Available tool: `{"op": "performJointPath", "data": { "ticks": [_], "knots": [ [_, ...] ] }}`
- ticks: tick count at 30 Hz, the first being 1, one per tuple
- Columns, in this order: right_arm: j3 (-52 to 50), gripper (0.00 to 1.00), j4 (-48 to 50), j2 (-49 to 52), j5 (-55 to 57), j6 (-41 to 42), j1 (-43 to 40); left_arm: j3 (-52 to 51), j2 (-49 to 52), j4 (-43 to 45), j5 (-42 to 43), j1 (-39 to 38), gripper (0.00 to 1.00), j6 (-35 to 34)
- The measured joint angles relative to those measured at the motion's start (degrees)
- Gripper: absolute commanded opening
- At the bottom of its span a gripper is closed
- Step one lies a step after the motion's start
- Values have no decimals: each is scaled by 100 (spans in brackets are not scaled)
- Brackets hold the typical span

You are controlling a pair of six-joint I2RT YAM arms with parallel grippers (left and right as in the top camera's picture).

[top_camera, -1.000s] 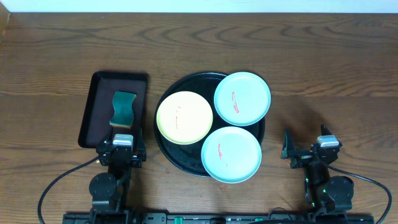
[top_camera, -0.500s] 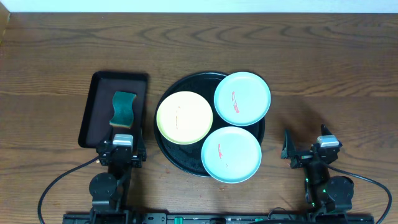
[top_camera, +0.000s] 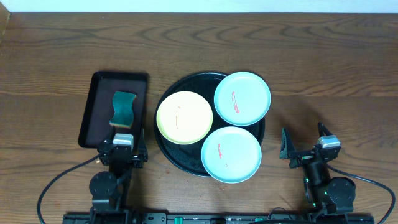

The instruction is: Clean dirty plates on tray and stack at the side

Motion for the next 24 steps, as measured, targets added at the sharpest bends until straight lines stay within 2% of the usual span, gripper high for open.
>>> {"op": "performJointPath", "data": {
  "ticks": [7,13,20,24],
  "knots": [
    [577,99,-7,170,-66,2,0,1043,1029,-24,66,-4,76,-7],
    [1532,99,-168,861,-94,-2,0,2339,2288,-310,85,-4,76,-9],
    [2789,99,-632,2317,-109,-24,0,3941,3692,-1335,131,-4,76,-39],
    [3587,99,-1045,3268,-111,-31,0,4911,4426,-2229,144,-4,76,-70]
  ]
}}
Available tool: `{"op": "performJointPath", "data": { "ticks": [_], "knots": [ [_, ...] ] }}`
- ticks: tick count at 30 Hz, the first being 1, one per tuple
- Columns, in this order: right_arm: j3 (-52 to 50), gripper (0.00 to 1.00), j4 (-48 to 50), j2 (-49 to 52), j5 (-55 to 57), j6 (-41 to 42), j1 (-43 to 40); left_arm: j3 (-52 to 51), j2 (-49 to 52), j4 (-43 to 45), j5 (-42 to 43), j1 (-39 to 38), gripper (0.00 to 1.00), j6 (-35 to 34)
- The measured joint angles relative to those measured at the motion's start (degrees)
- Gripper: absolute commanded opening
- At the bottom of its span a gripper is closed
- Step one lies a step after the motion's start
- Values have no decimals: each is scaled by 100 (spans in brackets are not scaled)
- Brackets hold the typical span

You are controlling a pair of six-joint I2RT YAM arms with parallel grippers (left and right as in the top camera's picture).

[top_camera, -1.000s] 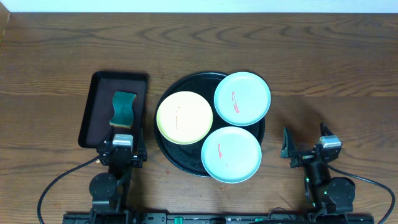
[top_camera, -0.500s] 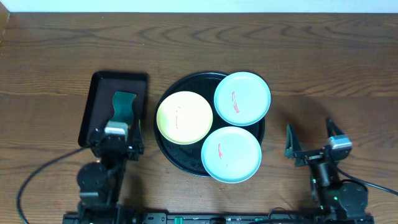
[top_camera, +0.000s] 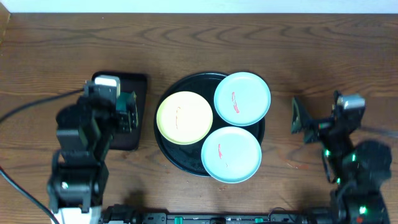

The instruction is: Clean dirty plates on tray and stack at the side

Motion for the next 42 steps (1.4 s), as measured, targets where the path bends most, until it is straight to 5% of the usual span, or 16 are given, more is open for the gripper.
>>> {"op": "performJointPath", "data": {
  "ticks": [17,27,38,42],
  "knots": [
    [3591,99,-2938,3842,-588,-203,0,3644,2892,-3414,33,0,76,-52],
    [4070,99,-3150,4697,-1462,-151,0,4393,4074,-3947,962,116,76,-63],
    [4087,73,-2822,5268,-1768,601,649,4400,4258,-3945,1137,120,76,-111],
    [4266,65,-3014,5650,-1480,994,1178,4402,4258,-3971,452,120,76,-599]
  ]
}}
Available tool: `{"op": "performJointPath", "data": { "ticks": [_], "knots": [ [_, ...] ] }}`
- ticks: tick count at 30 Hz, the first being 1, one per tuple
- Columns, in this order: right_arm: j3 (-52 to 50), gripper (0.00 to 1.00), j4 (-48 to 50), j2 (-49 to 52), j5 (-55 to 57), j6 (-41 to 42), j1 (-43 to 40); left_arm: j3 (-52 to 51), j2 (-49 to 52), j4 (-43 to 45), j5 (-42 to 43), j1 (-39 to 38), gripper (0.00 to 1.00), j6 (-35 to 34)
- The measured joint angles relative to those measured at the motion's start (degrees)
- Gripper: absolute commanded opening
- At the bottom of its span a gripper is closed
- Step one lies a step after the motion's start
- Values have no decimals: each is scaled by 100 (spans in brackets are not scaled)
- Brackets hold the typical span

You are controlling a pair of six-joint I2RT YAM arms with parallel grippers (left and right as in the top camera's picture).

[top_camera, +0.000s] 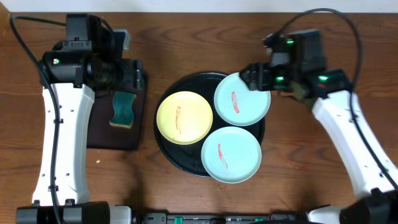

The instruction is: Clean dirty plates on tray and stack at the side

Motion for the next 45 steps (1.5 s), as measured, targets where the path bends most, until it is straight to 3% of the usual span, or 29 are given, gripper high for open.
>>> {"op": "performJointPath", "data": {
  "ticks": [3,5,13,26,36,45],
  "knots": [
    [350,49,-389,356,186,247,299,9,0,-92,-505,76,76,-315],
    [638,44,-660,638,297,452,463,11,0,-105,-710,195,76,-479],
    [1045,43,-1180,1762,544,977,1097,11,0,-17,-1073,675,76,-739],
    [1045,36,-1158,2739,763,1263,1714,-197,87,-50,-1119,706,76,-651],
    [1045,19,-855,3086,946,1451,1878,-219,1023,-39,-1121,706,76,-636],
    [1040,14,-651,3136,1215,1576,1884,-219,1488,-2,-1121,706,76,-557]
  ]
}}
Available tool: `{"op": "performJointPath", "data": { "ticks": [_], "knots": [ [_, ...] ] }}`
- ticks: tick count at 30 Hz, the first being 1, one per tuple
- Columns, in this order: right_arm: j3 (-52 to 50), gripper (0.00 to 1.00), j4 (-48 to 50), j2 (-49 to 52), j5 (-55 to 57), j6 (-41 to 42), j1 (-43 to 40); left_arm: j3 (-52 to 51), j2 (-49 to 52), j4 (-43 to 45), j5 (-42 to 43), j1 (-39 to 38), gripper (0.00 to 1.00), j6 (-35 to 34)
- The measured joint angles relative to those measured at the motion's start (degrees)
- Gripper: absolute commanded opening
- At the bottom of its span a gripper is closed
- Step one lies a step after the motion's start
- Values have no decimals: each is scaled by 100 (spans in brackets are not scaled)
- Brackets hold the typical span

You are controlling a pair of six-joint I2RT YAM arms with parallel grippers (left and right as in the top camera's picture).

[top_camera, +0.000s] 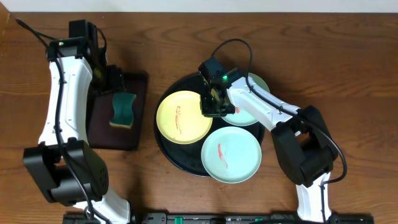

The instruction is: Clean dirty plates on tray and stack at the side

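A black round tray (163, 134) holds three plates with red smears: a yellow plate (180, 118) on the left, a teal plate (231, 155) at the front, and a second teal plate (254, 106) at the back right, partly covered by my right arm. My right gripper (213, 107) hangs over the left rim of that back plate, next to the yellow one; its jaws are hard to read from above. A green sponge (123, 109) lies in a dark rectangular tray (102, 134). My left gripper (114, 84) hovers just behind the sponge, its opening unclear.
The wooden table stretches bare to the right of the round tray and along the back. Both arms' cables loop over the table, and the right arm's elbow sits at the right of the round tray.
My right gripper has moved from the back plate's far rim to its left rim, by the yellow plate. The left gripper has shifted slightly left and nearer the sponge.
Both arms first sat folded at the front edge, the right gripper wide open. Then they stood raised. Later the left reached over the back of the sponge tray and the right over the back teal plate. Now each hangs close over sponge and plate rim.
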Motion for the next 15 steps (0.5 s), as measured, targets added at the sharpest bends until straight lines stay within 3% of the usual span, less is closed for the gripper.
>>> {"op": "performJointPath", "data": {
  "ticks": [7,11,15],
  "knots": [
    [-9,13,26,20,269,0,133,0,98,52,0,0,76,70],
    [-9,2,20,162,313,37,160,0,103,61,0,0,76,72],
    [-13,1,22,184,315,90,160,0,166,105,0,0,75,74]
  ]
}}
